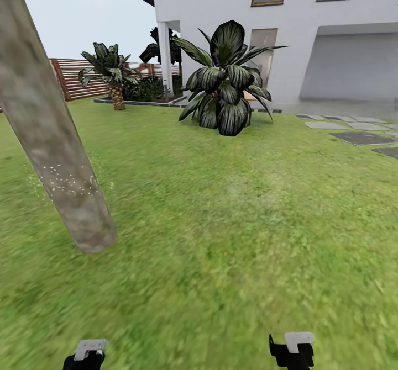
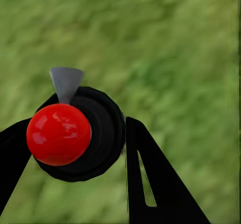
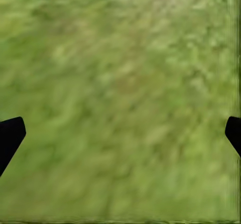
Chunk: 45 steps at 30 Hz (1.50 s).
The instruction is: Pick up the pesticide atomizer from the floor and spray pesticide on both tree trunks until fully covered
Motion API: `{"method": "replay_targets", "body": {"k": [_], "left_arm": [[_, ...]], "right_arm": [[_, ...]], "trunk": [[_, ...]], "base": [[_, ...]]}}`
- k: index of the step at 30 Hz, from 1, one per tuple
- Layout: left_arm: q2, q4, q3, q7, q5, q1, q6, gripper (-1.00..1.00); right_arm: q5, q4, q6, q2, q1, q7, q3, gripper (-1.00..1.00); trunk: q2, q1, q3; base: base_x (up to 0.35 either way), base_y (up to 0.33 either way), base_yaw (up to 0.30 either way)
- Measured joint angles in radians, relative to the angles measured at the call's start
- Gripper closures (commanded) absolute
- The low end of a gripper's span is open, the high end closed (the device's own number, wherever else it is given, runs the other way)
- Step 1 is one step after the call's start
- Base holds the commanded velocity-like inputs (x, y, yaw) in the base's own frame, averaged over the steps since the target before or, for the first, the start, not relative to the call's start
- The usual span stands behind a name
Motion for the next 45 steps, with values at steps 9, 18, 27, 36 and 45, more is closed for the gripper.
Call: {"method": "replay_targets", "body": {"k": [9, 18, 27, 36, 45], "left_arm": [[-0.001, 0.005, -0.001, 0.003, 0.001, 0.000, 0.000, 1.00], [-0.001, 0.004, 0.000, 0.003, -0.001, 0.000, 0.002, 1.00], [0.002, 0.001, 0.001, 0.005, -0.001, 0.000, 0.004, 1.00], [0.002, 0.003, 0.000, 0.005, -0.002, 0.000, 0.002, 1.00], [0.004, 0.005, 0.001, 0.005, -0.001, 0.000, 0.004, 1.00]], "right_arm": [[0.000, 0.000, 0.001, 0.001, 0.000, 0.000, 0.000, -1.00], [-0.002, 0.000, 0.002, 0.001, 0.000, 0.000, 0.000, -1.00], [-0.001, 0.001, 0.002, 0.001, 0.000, 0.000, 0.000, -1.00], [0.000, 0.001, 0.002, 0.001, 0.000, 0.000, 0.000, -1.00], [0.000, 0.001, 0.001, 0.001, 0.000, 0.000, 0.000, -1.00]], "trunk": [[0.000, 0.000, 0.000], [0.000, 0.000, 0.000], [0.000, 0.000, 0.000], [0.000, 0.000, 0.000], [0.000, 0.000, 0.000]], "base": [[-0.075, 0.053, -0.298], [-0.268, 0.210, -0.300], [-0.254, 0.213, -0.300], [-0.115, 0.183, -0.300], [-0.003, 0.006, -0.300]]}}
